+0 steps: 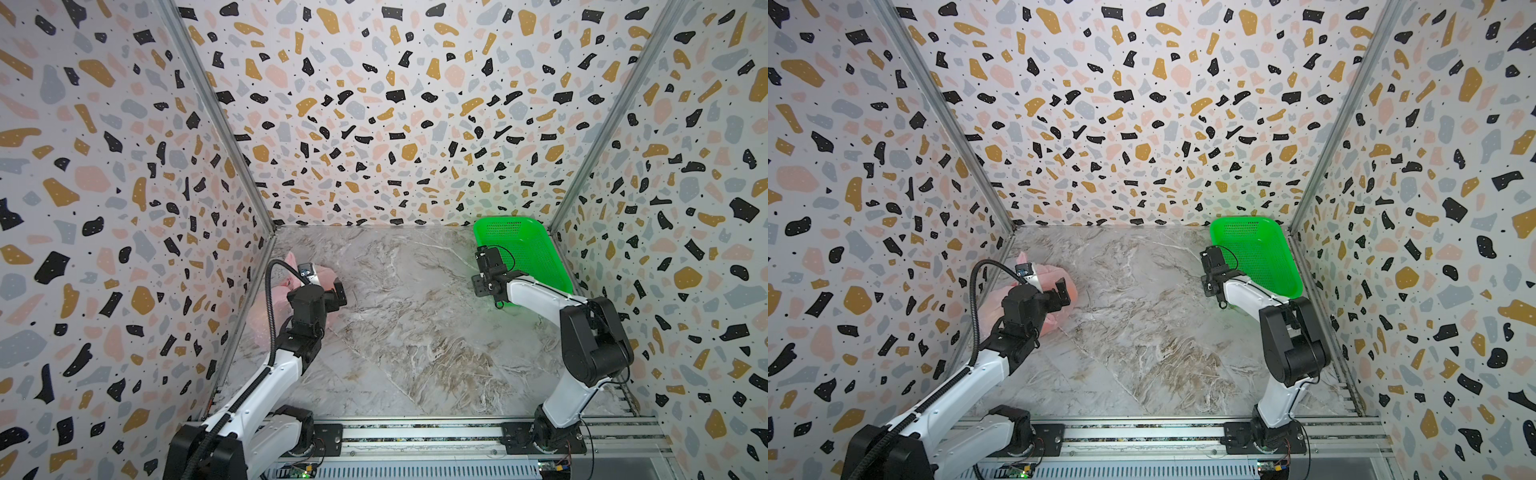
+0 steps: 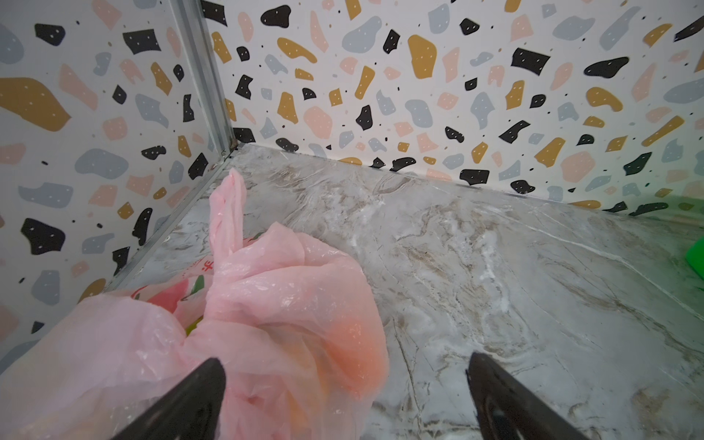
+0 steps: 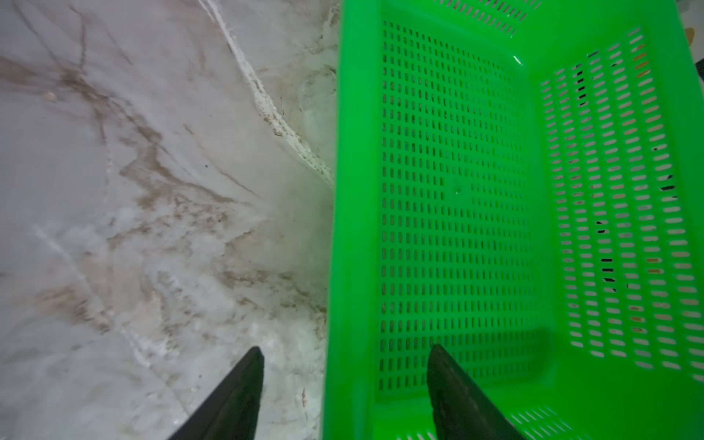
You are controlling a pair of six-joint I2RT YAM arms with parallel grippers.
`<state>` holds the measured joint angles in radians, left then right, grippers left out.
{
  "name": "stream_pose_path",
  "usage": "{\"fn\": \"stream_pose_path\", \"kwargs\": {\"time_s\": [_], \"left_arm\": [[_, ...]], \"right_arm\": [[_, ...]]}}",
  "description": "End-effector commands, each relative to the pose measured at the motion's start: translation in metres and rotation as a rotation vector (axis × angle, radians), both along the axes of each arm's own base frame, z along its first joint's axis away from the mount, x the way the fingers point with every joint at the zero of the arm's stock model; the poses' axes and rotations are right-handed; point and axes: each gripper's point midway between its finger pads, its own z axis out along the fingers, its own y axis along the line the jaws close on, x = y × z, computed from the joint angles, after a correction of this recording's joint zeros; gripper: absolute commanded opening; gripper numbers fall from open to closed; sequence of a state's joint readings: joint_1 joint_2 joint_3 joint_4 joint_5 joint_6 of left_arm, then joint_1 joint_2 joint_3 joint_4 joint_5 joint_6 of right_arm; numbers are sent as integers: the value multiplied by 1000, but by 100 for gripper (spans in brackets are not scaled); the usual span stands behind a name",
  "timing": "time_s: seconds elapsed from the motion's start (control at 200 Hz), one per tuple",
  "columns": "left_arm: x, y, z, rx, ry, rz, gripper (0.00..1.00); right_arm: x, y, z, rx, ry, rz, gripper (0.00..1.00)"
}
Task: Untie the knot of the plastic bag and take out the fruit
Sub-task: Move the basket to the top-right of the table, then pick up the plastic bag from the middle-left of the table.
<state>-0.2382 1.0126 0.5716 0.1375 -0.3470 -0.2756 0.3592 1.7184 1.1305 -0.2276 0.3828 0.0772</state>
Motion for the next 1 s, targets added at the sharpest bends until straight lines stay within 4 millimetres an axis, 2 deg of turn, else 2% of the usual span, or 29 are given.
{"fn": "stream_pose_path", "kwargs": {"time_s": [0.0, 0.105, 0.165, 0.305, 0.41, 0.491, 0.581, 0.671, 0.791, 0.996], "left_arm": [[2, 14, 34, 11, 4, 103, 100], [3, 29, 50, 94, 93, 177, 100], [2, 37, 52, 144, 153, 213, 100], [11, 55, 36, 133, 303, 204, 95], [17, 75, 15, 105, 431, 199, 91], [24, 85, 7, 57, 471, 188, 88], [36, 83, 6, 45, 465, 145, 86], [47, 85, -5, 85, 565, 124, 86], [61, 85, -7, 124, 618, 85, 85], [68, 75, -29, 143, 732, -26, 85]], "right_arm": [[1, 19, 40, 80, -61, 56, 79], [-2, 33, 63, 124, -84, 96, 84], [-5, 41, 72, 142, -88, 123, 87], [-16, 58, 86, 219, -83, 180, 89], [-25, 71, 93, 283, -72, 220, 89], [-32, 82, 97, 295, -67, 250, 89], [-39, 92, 101, 305, -61, 280, 90], [-43, 99, 104, 328, -60, 299, 90], [-46, 105, 108, 340, -55, 318, 90], [-49, 105, 116, 346, -66, 324, 91]]}}
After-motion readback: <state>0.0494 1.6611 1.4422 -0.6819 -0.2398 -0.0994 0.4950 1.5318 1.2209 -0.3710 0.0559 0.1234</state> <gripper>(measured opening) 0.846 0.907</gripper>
